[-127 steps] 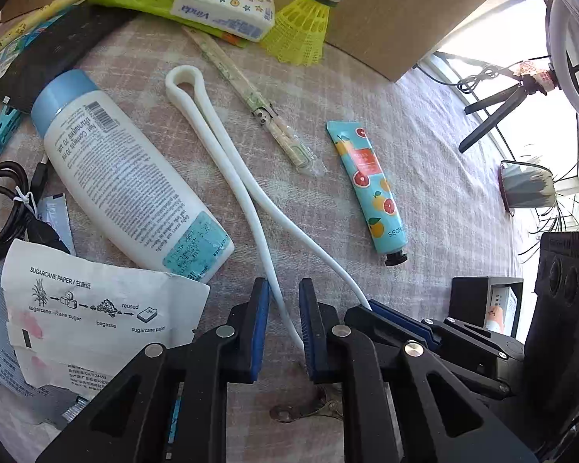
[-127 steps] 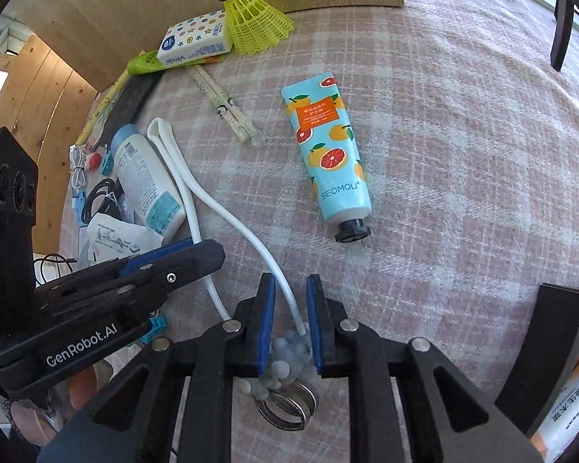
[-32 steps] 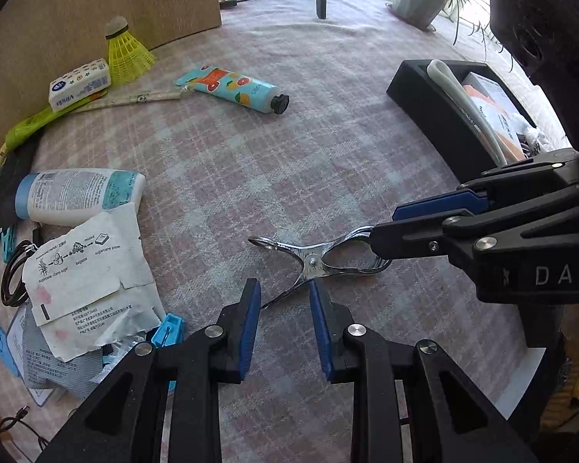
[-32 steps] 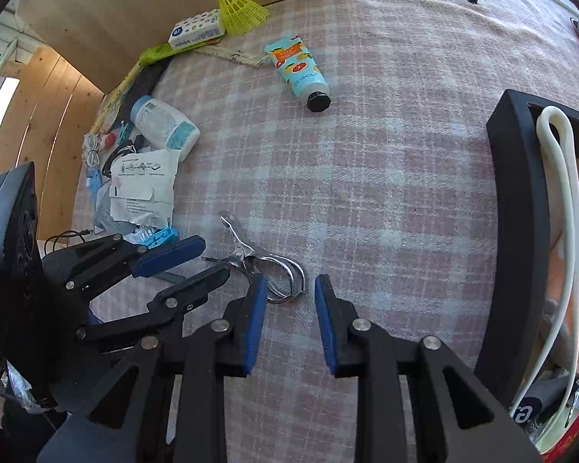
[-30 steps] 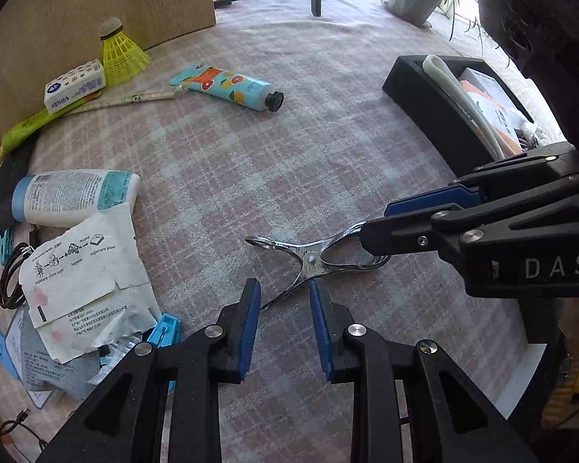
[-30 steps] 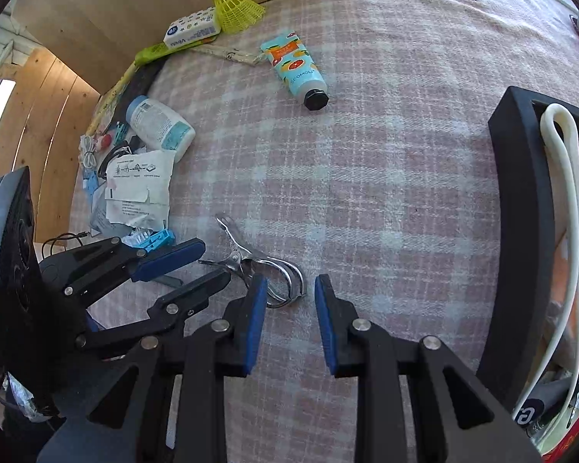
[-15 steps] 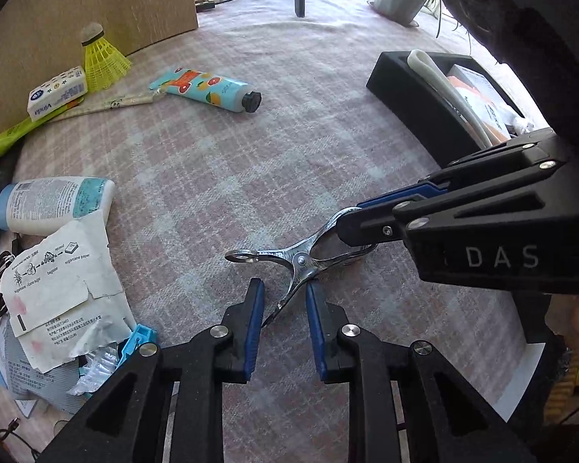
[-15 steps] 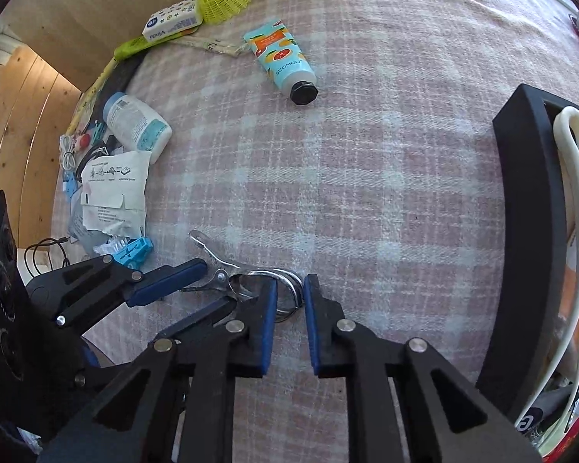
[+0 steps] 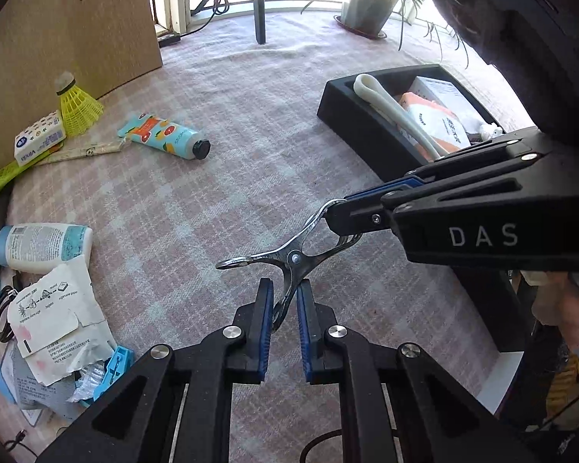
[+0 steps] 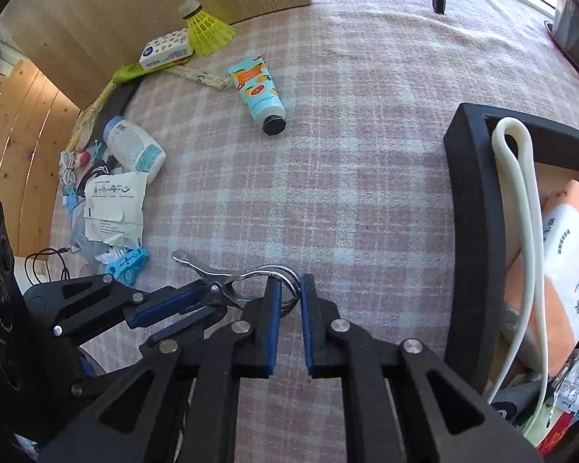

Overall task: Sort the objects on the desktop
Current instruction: 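Grasp the metal clip with the left gripper and lift it, then carry the metal clip into the black tray and open the left gripper, then grasp the white paper packet with the right gripper, then carry the white paper packet into the black tray and release it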

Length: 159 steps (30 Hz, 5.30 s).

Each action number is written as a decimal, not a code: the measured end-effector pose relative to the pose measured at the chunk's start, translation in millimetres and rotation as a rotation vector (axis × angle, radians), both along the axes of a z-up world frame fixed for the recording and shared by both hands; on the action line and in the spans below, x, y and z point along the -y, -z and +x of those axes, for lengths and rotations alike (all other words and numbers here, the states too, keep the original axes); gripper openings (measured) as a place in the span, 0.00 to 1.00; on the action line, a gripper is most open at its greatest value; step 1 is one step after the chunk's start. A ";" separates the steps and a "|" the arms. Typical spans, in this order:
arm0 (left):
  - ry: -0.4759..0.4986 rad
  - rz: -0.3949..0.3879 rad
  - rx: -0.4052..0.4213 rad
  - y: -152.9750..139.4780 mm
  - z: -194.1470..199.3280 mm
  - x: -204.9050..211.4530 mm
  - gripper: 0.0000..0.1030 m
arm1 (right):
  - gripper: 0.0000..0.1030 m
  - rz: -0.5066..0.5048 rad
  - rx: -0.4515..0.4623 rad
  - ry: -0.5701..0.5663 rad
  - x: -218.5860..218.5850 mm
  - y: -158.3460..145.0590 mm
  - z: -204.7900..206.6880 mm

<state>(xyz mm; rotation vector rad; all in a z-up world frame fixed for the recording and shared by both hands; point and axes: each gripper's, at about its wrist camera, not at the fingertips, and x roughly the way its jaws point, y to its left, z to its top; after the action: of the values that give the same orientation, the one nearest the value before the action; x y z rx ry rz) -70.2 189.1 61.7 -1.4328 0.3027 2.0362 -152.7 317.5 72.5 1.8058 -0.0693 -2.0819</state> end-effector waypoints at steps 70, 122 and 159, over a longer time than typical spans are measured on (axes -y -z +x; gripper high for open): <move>-0.354 0.019 -0.005 -56.3 -25.3 75.7 0.37 | 0.28 -0.100 -0.154 0.017 -27.3 -87.0 30.3; -0.533 0.074 0.107 7.9 -70.2 187.1 0.20 | 0.31 -0.317 0.177 -0.102 167.2 43.8 -38.2; -0.100 0.221 -0.008 -89.0 -0.7 -60.4 0.19 | 0.16 -0.336 -0.096 0.236 -84.0 -74.2 22.2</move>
<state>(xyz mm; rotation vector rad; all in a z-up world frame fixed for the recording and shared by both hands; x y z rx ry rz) -71.0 249.5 150.7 -1.3262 0.0083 2.0821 -130.5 401.4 146.7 1.5550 -0.5955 -2.1533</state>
